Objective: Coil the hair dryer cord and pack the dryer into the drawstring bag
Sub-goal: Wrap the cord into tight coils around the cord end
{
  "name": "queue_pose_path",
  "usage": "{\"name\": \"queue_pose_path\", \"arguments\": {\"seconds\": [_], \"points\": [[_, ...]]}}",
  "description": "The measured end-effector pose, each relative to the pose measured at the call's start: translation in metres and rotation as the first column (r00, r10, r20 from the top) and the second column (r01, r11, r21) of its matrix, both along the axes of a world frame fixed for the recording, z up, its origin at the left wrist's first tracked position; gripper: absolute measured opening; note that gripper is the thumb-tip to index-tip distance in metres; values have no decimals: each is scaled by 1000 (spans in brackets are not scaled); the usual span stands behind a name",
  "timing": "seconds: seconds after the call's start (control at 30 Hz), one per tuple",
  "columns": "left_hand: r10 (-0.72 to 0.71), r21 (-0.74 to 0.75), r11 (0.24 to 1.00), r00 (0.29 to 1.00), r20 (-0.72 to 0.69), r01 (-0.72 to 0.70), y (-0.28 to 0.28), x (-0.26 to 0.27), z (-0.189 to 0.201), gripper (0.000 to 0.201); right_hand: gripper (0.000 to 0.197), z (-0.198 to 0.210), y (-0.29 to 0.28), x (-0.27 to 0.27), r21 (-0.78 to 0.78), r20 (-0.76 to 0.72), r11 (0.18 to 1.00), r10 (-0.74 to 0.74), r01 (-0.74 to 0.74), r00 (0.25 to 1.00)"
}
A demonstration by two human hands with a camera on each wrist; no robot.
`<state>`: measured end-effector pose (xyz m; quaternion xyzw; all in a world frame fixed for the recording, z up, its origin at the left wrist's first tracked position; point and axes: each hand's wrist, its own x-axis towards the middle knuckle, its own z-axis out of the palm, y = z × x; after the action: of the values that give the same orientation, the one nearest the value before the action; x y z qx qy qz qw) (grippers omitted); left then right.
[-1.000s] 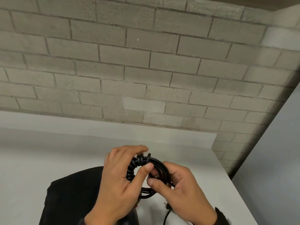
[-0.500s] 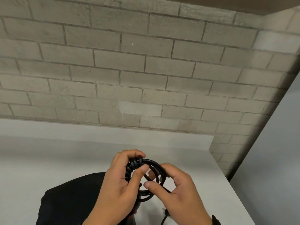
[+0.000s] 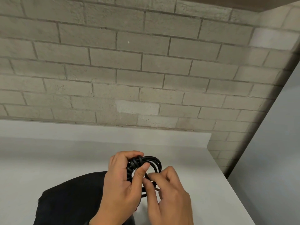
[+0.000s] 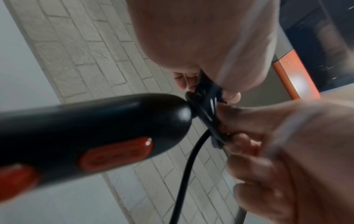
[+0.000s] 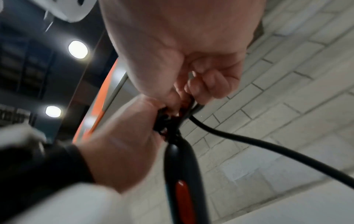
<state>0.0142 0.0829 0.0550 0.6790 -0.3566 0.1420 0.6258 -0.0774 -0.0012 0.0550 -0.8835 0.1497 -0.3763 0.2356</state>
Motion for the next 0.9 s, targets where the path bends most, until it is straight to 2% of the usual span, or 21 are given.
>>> {"name": "queue_pose_path", "arguments": {"seconds": [0.07,0.13,0.17,0.23,0.27,0.3,0.33,0.37,0.5,0.57,0.63,0.67,0.73,0.83,0.87,0.9], "points": [[21,-4,1000,999,33,-21,1,3,0,21,25,3,0,-2,181,-83,980,94,-77,992],[40,-10,999,997,61,-40,2,6,0,20,25,15,-4,-4,411,-72,894,226,-178,971],[45,-18,999,997,65,-44,3,7,0,20,28,21,-6,-5,547,-23,806,286,-228,958],[40,-42,998,997,64,-37,3,6,0,20,36,32,-12,-6,793,116,522,378,-315,918],[34,-50,998,997,64,-31,3,5,1,21,37,35,-16,-7,840,184,404,415,-361,891],[33,-55,998,997,65,-29,2,4,2,24,36,35,-19,-8,848,222,351,443,-396,869],[37,-60,998,997,62,-34,2,4,2,26,34,35,-21,-10,835,231,356,463,-419,856],[47,-68,997,998,51,-44,1,5,2,28,29,33,-20,-12,807,223,401,473,-434,852],[64,-83,995,998,26,-61,-1,12,1,22,15,18,-7,-16,592,215,685,373,-425,902],[80,-54,996,995,57,-77,-2,12,1,19,19,12,-3,-18,550,176,753,319,-361,931],[107,-14,994,988,112,-106,-3,14,1,17,17,13,1,-22,548,127,777,289,-310,949],[114,2,993,983,141,-116,-4,15,1,17,15,15,3,-24,566,120,768,285,-302,951],[120,18,992,974,194,-126,-5,17,2,18,21,22,3,-27,641,121,697,321,-320,939],[132,17,990,964,230,-140,-5,19,3,24,31,36,-9,-36,803,99,486,463,-346,881],[134,13,990,964,230,-141,-5,19,2,25,31,39,-13,-38,830,94,435,507,-348,857],[135,11,990,964,228,-141,-5,18,1,25,31,40,-17,-41,834,97,419,527,-358,844]]}}
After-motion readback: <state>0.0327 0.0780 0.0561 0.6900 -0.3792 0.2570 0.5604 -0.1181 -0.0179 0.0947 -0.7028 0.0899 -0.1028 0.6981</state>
